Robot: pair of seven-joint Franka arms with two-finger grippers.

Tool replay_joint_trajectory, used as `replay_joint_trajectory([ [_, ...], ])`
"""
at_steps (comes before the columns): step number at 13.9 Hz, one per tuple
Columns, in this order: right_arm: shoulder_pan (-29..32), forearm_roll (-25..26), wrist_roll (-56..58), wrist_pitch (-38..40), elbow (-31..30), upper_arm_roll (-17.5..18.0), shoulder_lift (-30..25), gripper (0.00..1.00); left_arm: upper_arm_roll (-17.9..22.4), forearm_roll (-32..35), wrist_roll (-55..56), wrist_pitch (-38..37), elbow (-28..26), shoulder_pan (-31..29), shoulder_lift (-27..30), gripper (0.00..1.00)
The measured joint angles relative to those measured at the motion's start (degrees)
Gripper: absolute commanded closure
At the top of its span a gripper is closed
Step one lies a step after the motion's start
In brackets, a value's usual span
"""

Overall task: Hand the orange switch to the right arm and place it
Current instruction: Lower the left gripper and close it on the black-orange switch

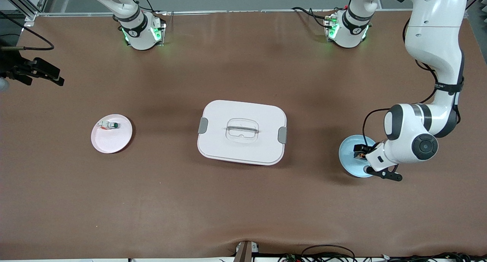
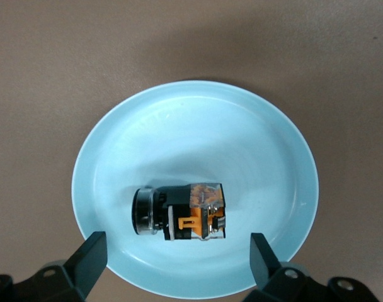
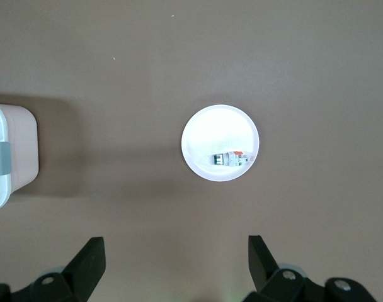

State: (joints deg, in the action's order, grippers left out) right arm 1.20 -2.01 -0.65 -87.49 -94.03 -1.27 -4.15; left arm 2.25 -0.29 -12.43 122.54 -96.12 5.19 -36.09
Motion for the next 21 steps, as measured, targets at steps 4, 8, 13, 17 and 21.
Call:
replay_joint_trajectory([
  [4,0.0,0.0,0.0,0.0,0.0,0.0,0.0,0.00,-0.2,0.0,0.0,2.8,-1.4,0.2,-0.9,0.00],
  [8,0.0,0.0,0.0,0.0,0.0,0.0,0.0,0.00,-0.2,0.0,0.0,4.5,-1.9,-0.1,-1.1,0.00],
  [13,0.0,0.0,0.0,0.0,0.0,0.0,0.0,0.00,-0.2,0.0,0.0,7.1,-2.1,-0.1,-2.1,0.00],
  [17,0.0,0.0,0.0,0.0,0.0,-0.1,0.0,0.00,-0.2,0.0,0.0,7.7,-2.2,-0.1,-2.8,0.00],
  [21,0.0,0.0,0.0,0.3,0.0,-0.1,0.0,0.00,-0.2,0.0,0.0,7.7,-2.2,-0.1,-2.8,0.00],
])
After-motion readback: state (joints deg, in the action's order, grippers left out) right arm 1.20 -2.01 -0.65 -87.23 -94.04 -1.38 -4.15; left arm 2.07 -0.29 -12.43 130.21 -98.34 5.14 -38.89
